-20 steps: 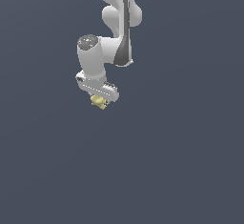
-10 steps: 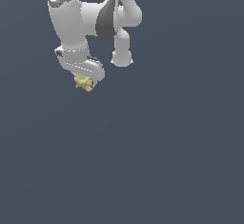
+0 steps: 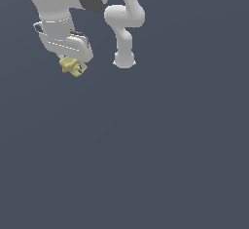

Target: Pick up the object and move it to a goal position.

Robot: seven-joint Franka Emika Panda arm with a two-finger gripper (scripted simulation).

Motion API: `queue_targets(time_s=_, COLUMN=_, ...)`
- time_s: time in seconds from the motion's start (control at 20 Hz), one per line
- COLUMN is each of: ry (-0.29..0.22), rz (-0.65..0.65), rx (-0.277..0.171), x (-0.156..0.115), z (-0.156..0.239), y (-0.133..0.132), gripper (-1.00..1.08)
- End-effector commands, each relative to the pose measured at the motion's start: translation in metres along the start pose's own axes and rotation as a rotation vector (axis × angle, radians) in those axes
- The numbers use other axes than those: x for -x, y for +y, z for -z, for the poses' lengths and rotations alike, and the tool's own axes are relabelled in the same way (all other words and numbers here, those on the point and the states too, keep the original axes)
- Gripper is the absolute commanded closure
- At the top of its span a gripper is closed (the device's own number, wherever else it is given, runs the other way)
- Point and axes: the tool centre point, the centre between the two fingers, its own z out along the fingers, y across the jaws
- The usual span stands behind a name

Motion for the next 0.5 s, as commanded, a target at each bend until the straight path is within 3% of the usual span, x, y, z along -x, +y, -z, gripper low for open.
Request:
queue_targets(time_s=0.0, ry=-0.001, rz=0.001, rx=0.000, x=-0.001, z=0.013, y=0.008, gripper=1.08)
queue_targets(time_s=0.45, ry=-0.001, rz=0.002, rx=0.001, x=-0.004, z=0.032, y=0.018, gripper=1.08)
